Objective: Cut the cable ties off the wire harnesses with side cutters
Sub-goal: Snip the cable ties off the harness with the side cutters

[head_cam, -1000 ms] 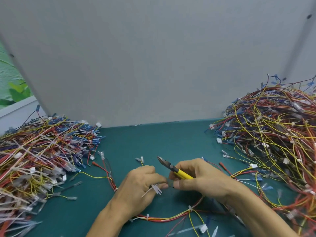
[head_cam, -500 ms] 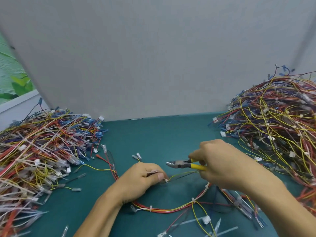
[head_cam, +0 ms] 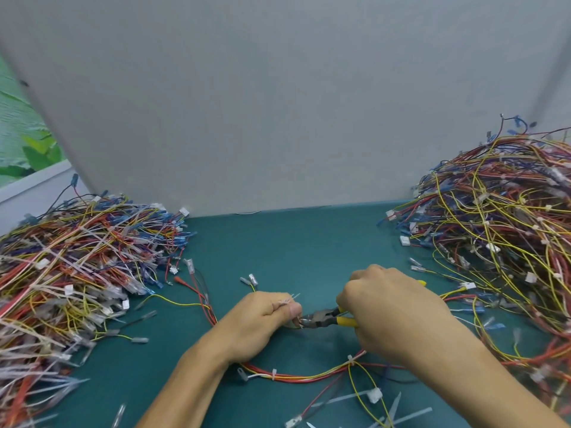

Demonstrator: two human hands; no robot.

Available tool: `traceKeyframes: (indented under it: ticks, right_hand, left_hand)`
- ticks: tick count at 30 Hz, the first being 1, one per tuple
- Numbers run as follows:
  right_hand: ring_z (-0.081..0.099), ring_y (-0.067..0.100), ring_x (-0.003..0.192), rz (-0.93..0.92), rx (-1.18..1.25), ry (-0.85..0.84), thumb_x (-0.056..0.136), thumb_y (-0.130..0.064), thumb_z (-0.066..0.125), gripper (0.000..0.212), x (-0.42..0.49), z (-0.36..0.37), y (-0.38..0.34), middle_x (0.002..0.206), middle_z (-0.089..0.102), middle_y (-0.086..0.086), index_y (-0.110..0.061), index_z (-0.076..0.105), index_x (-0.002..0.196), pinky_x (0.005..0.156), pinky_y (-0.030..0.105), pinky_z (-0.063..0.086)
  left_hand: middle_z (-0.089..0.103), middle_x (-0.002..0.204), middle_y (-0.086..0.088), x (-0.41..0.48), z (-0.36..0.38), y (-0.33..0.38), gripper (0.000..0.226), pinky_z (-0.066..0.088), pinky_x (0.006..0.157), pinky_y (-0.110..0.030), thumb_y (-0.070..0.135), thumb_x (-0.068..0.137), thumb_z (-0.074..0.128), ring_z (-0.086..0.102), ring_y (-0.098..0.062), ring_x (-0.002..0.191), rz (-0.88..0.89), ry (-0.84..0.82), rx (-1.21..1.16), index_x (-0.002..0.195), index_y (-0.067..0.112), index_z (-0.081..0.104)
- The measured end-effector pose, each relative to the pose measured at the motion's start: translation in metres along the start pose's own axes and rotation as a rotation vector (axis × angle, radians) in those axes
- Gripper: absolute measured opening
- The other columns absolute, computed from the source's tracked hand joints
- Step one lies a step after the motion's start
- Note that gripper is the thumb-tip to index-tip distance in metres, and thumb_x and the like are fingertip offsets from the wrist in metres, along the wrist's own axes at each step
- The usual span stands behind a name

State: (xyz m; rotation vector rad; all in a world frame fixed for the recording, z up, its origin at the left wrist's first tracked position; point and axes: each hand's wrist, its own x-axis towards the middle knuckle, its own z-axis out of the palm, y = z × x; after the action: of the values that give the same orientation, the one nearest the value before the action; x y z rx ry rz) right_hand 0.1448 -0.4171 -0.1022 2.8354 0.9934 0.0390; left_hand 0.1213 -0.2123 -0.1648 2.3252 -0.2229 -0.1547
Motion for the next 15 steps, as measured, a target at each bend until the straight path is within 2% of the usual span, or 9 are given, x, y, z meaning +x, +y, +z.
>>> traceKeyframes:
  ticks: [2,6,10,13,15]
  right_hand:
    - [0.041,0.029,0.079,0.008,0.013,-0.016,0.083,-0.011,0.05,0.009,-0.0004,-0.0003,-0.0018,0.099,0.054,0.006,-0.02,0.051,0.084,0.053,0.029,0.021]
    - [0.037,0.028,0.074,0.043,0.033,-0.006,0.081,-0.008,0.05,0.026,-0.0003,0.0032,-0.0022,0.084,0.039,0.004,-0.017,0.03,0.067,0.046,0.026,0.017]
    - [0.038,0.029,0.073,0.052,0.043,0.008,0.08,-0.009,0.05,0.024,-0.0003,0.0048,-0.0012,0.083,0.039,0.005,-0.018,0.03,0.069,0.046,0.026,0.019]
    - [0.039,0.029,0.074,0.048,0.058,0.016,0.08,-0.01,0.05,0.025,0.0001,0.006,-0.0005,0.081,0.037,0.004,-0.016,0.03,0.068,0.049,0.026,0.022]
    - [0.038,0.029,0.074,0.041,0.068,0.017,0.081,-0.011,0.05,0.031,0.0004,0.007,-0.0013,0.079,0.035,0.003,-0.018,0.026,0.064,0.048,0.027,0.021]
  left_hand:
    - [0.054,0.073,0.002,-0.0001,0.0003,0.0011,0.032,0.041,0.074,-0.03,0.031,0.1,0.046,0.047,-0.006,0.07,-0.009,0.007,0.008,0.075,0.018,0.062]
    - [0.065,0.082,-0.008,-0.0004,0.0003,0.0024,0.031,0.043,0.081,-0.032,0.031,0.1,0.047,0.054,-0.008,0.076,-0.014,0.032,0.026,0.073,0.029,0.063]
    - [0.065,0.082,-0.01,-0.0011,-0.0001,0.002,0.034,0.043,0.08,-0.032,0.033,0.099,0.048,0.053,-0.009,0.074,-0.011,0.039,0.024,0.068,0.033,0.062]
    - [0.064,0.084,-0.017,-0.0006,0.0003,0.0004,0.034,0.044,0.081,-0.036,0.037,0.098,0.047,0.056,-0.024,0.079,-0.004,0.037,0.012,0.069,0.033,0.063]
    - [0.062,0.084,-0.019,-0.0003,0.0006,-0.0002,0.034,0.044,0.08,-0.037,0.045,0.094,0.044,0.055,-0.024,0.077,-0.003,0.034,0.005,0.069,0.032,0.063]
